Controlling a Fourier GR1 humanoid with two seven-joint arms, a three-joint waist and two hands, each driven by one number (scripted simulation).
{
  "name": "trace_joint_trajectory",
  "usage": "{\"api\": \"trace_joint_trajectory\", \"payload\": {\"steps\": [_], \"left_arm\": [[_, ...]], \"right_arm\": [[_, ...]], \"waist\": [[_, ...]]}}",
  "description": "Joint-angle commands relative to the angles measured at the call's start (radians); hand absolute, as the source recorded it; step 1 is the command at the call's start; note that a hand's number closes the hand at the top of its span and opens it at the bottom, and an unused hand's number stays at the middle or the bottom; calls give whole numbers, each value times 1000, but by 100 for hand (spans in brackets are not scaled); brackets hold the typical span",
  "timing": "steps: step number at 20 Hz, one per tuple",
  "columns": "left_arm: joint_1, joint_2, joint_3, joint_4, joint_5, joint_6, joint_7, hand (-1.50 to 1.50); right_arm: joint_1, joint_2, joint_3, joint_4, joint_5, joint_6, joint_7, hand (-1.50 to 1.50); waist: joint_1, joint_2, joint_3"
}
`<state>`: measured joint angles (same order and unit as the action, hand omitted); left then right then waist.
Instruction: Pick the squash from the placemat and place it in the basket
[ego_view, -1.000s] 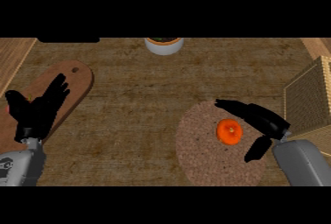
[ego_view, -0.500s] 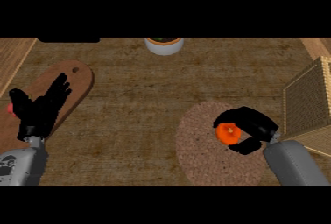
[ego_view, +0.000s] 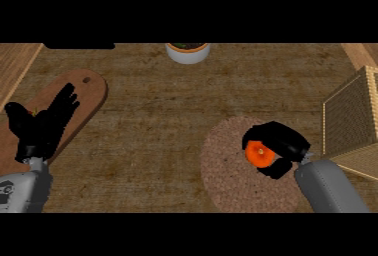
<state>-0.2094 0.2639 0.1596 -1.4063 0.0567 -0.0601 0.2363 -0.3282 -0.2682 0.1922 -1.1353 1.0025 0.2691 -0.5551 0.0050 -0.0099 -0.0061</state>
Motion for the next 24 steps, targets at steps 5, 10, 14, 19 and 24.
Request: {"api": "trace_joint_trajectory", "payload": {"steps": [5, 10, 14, 19, 24], "left_arm": [[37, 15, 45, 0, 16, 12, 2, 0], [46, 31, 53, -4, 14, 10, 16, 0], [52, 14, 47, 3, 11, 13, -7, 0], [66, 21, 44, -23, 27, -12, 1, 0], [45, 23, 33, -15, 19, -22, -5, 0]], "right_arm": [[376, 225, 86, -203, 97, -122, 387, 150], [624, 264, 199, -402, 40, -239, 504, 150], [767, 266, 336, -625, -138, -342, 487, 150], [930, 268, 534, -946, -69, -498, 538, 150], [1102, 223, 672, -1263, 105, -489, 682, 150]], "waist": [[-78, -14, 2], [-78, -11, 5], [-71, -7, 6], [-55, -9, 4], [-39, 0, 3]]}}
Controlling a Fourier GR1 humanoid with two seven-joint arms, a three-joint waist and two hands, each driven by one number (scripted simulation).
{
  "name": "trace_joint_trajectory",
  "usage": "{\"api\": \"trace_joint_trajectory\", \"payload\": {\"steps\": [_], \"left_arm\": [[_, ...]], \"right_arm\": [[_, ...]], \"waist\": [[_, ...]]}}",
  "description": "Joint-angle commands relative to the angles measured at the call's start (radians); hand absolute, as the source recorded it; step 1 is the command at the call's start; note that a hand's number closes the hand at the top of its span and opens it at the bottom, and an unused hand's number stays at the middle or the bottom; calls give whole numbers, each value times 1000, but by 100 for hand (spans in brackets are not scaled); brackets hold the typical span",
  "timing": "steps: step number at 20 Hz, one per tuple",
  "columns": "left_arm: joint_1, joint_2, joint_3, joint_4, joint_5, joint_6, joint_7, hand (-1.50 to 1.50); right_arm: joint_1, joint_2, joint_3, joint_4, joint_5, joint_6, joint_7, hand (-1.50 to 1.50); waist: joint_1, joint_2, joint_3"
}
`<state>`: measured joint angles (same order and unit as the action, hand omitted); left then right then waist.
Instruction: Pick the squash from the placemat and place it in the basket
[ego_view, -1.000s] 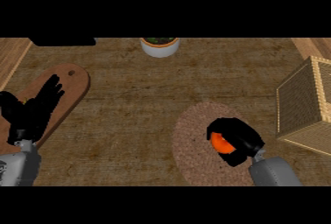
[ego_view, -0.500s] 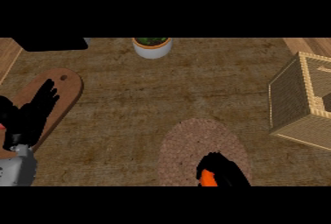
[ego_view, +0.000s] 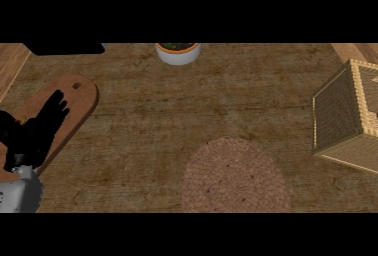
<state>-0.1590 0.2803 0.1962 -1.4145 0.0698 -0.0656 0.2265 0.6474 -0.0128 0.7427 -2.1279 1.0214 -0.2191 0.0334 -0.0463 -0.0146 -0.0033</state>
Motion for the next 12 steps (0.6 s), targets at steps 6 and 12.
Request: {"api": "trace_joint_trajectory", "payload": {"steps": [6, 12], "left_arm": [[-32, 10, -1, -1, -6, -3, 7, 0], [-18, -18, -24, -8, -4, -10, 6, 0]], "right_arm": [[100, 13, 144, -358, 243, 36, 228, 150], [-65, 13, 125, -520, 320, 162, 427, 150]], "waist": [[21, 8, 0], [51, 18, 0]]}}
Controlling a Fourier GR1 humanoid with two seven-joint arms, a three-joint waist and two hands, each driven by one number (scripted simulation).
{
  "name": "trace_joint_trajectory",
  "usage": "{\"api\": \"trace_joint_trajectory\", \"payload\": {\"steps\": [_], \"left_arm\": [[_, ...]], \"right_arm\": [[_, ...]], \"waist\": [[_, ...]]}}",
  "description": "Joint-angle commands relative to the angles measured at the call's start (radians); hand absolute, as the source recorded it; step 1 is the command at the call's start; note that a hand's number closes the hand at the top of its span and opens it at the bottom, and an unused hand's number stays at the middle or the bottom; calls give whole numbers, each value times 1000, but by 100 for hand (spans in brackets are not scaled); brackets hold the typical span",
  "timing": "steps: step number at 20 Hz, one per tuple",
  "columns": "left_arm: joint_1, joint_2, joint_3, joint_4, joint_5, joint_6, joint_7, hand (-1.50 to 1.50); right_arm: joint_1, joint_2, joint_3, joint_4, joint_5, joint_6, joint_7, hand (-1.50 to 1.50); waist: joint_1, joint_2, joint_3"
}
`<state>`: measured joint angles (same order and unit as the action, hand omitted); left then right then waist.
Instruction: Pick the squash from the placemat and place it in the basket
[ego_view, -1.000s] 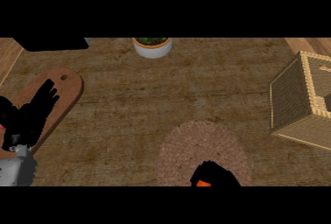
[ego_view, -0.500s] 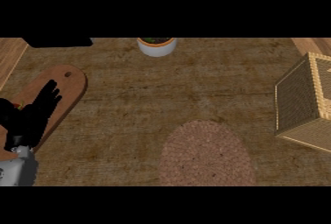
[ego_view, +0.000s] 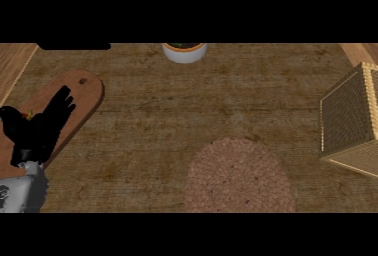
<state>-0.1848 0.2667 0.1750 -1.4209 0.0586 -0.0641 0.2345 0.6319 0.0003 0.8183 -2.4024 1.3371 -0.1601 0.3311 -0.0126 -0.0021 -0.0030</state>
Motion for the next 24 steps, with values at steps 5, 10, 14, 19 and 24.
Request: {"api": "trace_joint_trajectory", "payload": {"steps": [5, 10, 14, 19, 24], "left_arm": [[-26, -11, -21, -14, -14, 7, 21, 0], [-59, -18, -17, 23, -10, 10, 20, 0], [-62, 1, 3, 47, -6, -3, -11, 0], [-7, -2, 4, 24, 6, -23, -28, 0], [-75, -9, 15, 65, -2, 8, -2, 0]], "right_arm": [[-256, 0, -17, -242, 26, 125, 318, 150], [-471, 0, -259, -209, 11, 236, 419, 150], [-655, 0, -443, -178, -39, 365, 504, 150], [-793, -4, -749, -80, -233, 430, 416, 150], [-805, -72, -989, 50, -387, 403, 253, 150]], "waist": [[25, 9, 0], [23, 13, 1], [22, 10, 1], [23, 7, 4], [3, 5, 5]]}}
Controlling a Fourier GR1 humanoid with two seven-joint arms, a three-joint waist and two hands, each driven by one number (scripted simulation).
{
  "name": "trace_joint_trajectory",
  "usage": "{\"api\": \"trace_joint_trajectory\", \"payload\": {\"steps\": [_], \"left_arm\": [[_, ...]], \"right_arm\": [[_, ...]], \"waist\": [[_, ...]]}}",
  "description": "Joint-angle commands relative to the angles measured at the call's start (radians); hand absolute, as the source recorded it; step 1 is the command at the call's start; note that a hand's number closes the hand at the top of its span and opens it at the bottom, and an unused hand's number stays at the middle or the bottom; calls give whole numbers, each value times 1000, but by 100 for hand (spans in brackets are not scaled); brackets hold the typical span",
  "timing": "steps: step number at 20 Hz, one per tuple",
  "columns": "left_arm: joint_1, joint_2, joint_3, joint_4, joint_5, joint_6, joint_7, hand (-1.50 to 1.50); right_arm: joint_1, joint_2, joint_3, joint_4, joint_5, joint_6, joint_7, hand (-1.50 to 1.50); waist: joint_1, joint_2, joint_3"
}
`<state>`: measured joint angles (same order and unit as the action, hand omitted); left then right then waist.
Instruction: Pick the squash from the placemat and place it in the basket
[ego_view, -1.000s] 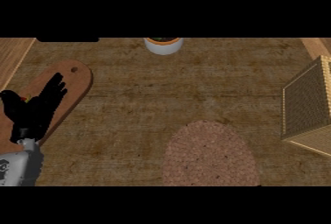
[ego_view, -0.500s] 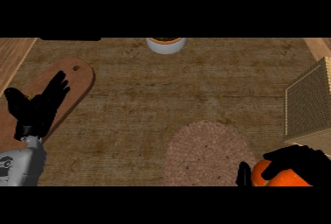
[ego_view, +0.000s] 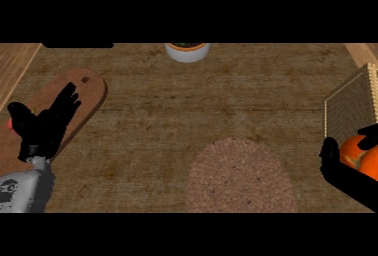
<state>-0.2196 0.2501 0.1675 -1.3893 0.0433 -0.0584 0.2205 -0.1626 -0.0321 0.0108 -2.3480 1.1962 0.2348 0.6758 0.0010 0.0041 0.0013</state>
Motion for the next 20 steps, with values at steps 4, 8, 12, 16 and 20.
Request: {"api": "trace_joint_trajectory", "payload": {"steps": [4, 8, 12, 16, 20], "left_arm": [[16, 0, 3, -11, 2, -4, 7, 0], [-14, -4, 7, 43, -8, -1, -17, 0], [37, 17, 18, -37, 14, -31, 1, 0], [-22, 7, 18, -34, 12, -6, 58, 0], [-1, 15, 32, 4, -4, -20, 7, 0]], "right_arm": [[-36, -120, -418, 130, -466, 0, -210, 150], [-47, -170, -494, 330, -521, -81, -347, 150], [-46, -150, -568, 331, -449, -182, -273, 150], [-83, -198, -576, 577, -511, -237, -393, -150], [-132, -258, -529, 629, -549, -232, -401, -150]], "waist": [[-9, -4, 1], [-3, -2, -1], [3, -3, -1], [1, -3, -1], [0, -4, -1]]}}
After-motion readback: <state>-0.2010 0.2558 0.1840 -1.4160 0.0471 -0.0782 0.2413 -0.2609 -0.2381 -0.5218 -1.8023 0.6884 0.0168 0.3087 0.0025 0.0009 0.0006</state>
